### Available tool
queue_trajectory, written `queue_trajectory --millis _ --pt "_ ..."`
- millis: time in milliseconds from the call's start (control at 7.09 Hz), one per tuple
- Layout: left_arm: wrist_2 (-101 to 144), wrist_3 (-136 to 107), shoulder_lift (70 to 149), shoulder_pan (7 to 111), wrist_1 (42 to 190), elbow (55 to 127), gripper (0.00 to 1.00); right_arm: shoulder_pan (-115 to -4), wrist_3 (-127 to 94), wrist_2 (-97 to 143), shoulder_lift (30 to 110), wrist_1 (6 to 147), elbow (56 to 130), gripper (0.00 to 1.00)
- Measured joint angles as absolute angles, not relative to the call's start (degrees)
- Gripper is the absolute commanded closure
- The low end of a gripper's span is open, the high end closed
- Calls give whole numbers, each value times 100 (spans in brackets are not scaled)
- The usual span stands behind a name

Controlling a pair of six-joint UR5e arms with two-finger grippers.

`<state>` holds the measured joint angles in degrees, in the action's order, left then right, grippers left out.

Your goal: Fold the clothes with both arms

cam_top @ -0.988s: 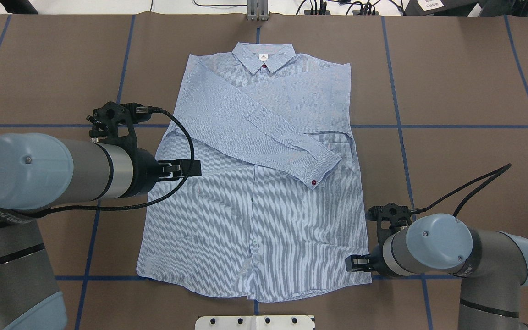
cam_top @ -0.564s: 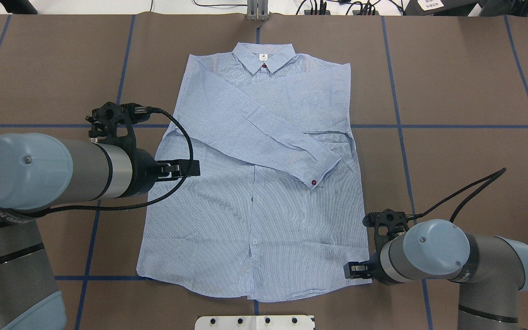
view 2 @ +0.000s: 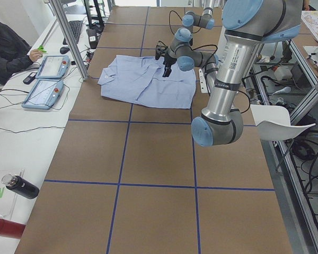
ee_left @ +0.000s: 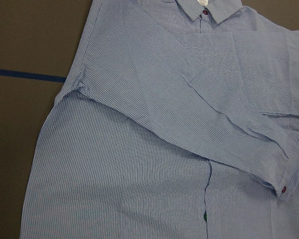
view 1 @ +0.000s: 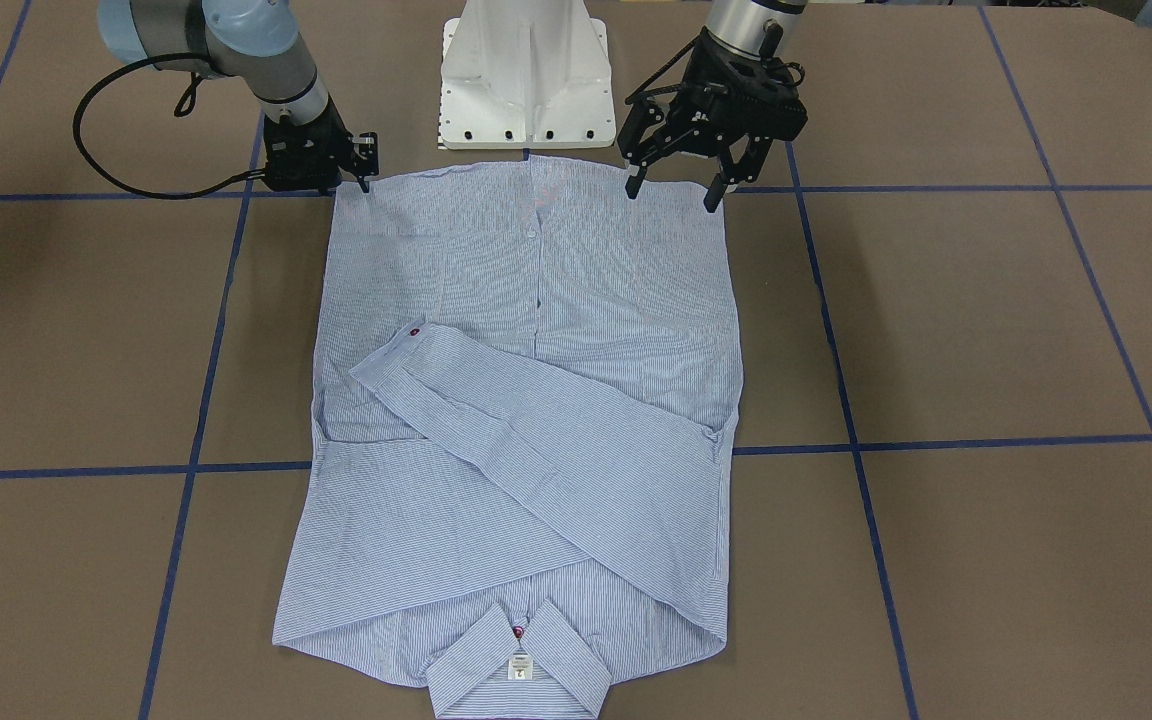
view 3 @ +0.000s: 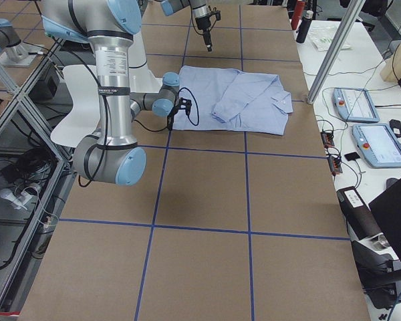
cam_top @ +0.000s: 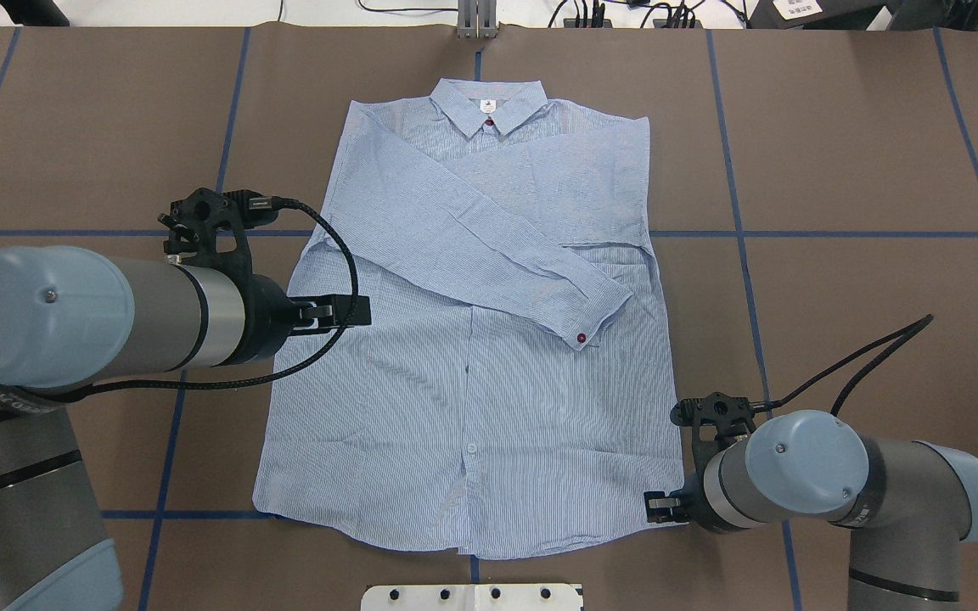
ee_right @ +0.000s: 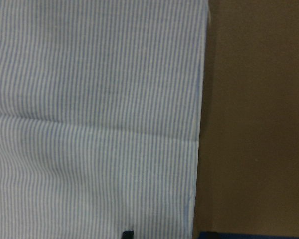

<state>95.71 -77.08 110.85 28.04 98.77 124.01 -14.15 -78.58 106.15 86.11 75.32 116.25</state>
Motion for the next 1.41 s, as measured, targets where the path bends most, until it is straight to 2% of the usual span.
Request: queue_trajectory --millis 423,564,706,847,988,1411 --pt "9571 -7708 11089 2812 9871 12401 1 -1418 -7858 10675 8645 7536 11627 47" --pt "9571 -7708 11089 2817 9870 12410 1 -1407 -7857 10689 8647 7536 11618 54" --pt "9571 -7708 11083 2822 9870 12422 1 -1394 -7858 10698 8648 7539 11611 70" --pt "9571 -7708 11081 2832 9870 12435 1 -1386 -7859 10707 8641 7567 11612 90" --pt "9571 -7708 11079 2841 9870 12454 1 -1376 -7861 10712 8615 7664 11632 100" --pt "9571 -7708 11075 2847 9870 12478 1 -1365 -7858 10724 8586 7823 11684 100"
